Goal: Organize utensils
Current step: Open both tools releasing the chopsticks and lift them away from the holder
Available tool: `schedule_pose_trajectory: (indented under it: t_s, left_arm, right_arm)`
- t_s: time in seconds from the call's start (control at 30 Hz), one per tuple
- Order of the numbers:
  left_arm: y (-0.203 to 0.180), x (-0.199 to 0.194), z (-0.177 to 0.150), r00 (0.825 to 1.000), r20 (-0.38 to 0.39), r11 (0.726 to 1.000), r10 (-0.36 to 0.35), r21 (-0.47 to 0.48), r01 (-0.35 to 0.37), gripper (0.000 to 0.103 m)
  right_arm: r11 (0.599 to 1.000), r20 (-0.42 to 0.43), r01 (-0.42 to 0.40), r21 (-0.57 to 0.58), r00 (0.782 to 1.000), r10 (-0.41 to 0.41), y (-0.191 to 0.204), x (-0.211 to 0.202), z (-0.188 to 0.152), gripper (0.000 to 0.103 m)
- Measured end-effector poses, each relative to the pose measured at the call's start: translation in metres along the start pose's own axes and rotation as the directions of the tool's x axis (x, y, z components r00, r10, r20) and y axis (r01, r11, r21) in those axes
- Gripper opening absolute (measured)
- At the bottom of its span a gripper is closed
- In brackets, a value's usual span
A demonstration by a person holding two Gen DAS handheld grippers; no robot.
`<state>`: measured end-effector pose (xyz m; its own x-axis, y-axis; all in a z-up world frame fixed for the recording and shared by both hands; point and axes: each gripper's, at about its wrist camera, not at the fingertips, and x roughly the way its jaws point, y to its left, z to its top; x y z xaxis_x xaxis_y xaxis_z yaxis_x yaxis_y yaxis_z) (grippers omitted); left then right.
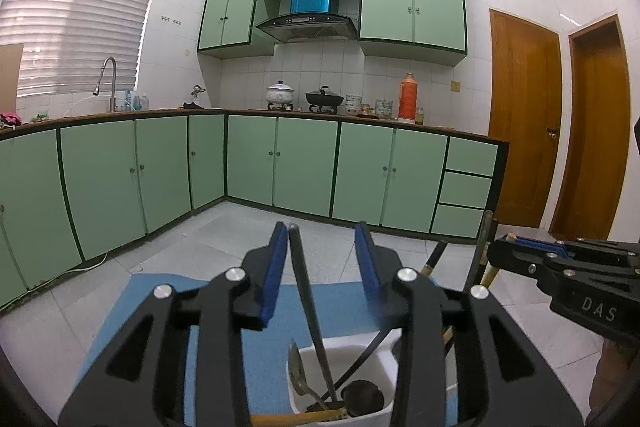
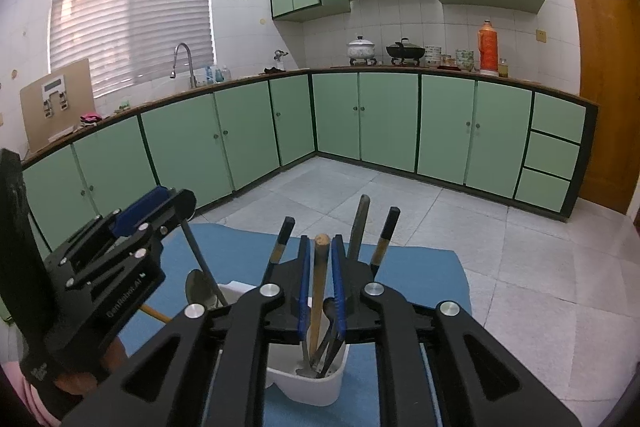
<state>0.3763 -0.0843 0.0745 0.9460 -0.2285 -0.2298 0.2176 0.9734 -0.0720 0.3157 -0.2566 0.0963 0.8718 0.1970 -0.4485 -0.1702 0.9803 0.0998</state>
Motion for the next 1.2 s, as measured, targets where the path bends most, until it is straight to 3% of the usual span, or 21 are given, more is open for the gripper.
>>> schedule_pose_trajectory:
  t_s: [0.17,0.8,0.87,0.97,1.2]
  left_arm:
    - [0.0,-0.007,0.001,1.0,0.014,1.0,0.0,0.001,0.0,0.04]
    - [0.005,-0.04,0.003,0.997,0.073,1.0,-0.004,-0.023,0.005,0.05]
    - [0.006,-0.047,0.004,0.996,0.084,1.0,-0.006,-0.028,0.008,0.052]
    - [0.007,-0.06,0.003,0.994,0.105,1.0,0.0,-0.023,0.003,0.058]
    - [0.017,-0.096,-0.008,0.992,0.124,0.999,0.024,-0.048,-0.018,0.084]
  right_arm:
    - [1.0,0.03,0.01,0.009,0.999,-0.01,-0.006,-0.009,-0.002,0.023]
    - [1.0,0.093,-0.004,0.026,0.996,0.001,-0.014,-0.047,-0.011,0.026]
    - [0.999,0.094,-0.009,0.032,0.996,0.006,-0.015,-0.049,-0.013,0.03]
    - [0.999,0.1,-0.004,0.036,0.995,0.001,-0.017,-0.055,-0.02,0.038]
    - [0.999,0.122,0.017,0.04,0.992,-0.021,-0.018,-0.08,-0.048,0.057]
